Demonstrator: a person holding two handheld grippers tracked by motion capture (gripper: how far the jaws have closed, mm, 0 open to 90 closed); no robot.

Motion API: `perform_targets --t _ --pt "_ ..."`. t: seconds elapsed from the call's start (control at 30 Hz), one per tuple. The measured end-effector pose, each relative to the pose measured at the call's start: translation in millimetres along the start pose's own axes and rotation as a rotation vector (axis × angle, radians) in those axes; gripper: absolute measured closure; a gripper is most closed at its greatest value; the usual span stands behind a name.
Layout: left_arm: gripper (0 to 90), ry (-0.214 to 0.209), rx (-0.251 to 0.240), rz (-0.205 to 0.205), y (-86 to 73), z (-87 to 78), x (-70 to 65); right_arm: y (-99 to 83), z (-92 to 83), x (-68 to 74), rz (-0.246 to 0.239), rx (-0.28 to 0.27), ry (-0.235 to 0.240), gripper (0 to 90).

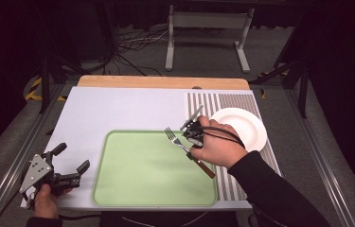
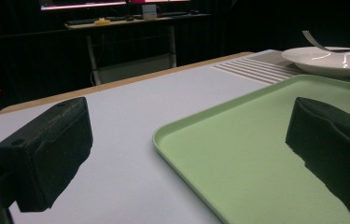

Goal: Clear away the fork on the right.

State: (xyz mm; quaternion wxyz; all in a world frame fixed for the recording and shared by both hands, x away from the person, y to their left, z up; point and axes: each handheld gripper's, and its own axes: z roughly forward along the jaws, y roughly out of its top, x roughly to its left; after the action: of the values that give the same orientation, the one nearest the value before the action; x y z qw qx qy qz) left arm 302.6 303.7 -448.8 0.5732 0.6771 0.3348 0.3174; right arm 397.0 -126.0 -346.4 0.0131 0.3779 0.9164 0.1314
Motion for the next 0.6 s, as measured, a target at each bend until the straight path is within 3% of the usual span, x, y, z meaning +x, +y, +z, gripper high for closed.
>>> perform_targets --t 0.3,0.6 --pt "1.2 -0.004 0.005 -0.004 -0.6 1.5 0.1 2.3 10.8 -2.2 0.095 -0.004 0.012 77.8" --pt "1.3 -0.005 0.005 -0.004 -0.9 1.9 0.3 4.0 23.5 -3.8 0.15 0.02 -0.002 77.8"
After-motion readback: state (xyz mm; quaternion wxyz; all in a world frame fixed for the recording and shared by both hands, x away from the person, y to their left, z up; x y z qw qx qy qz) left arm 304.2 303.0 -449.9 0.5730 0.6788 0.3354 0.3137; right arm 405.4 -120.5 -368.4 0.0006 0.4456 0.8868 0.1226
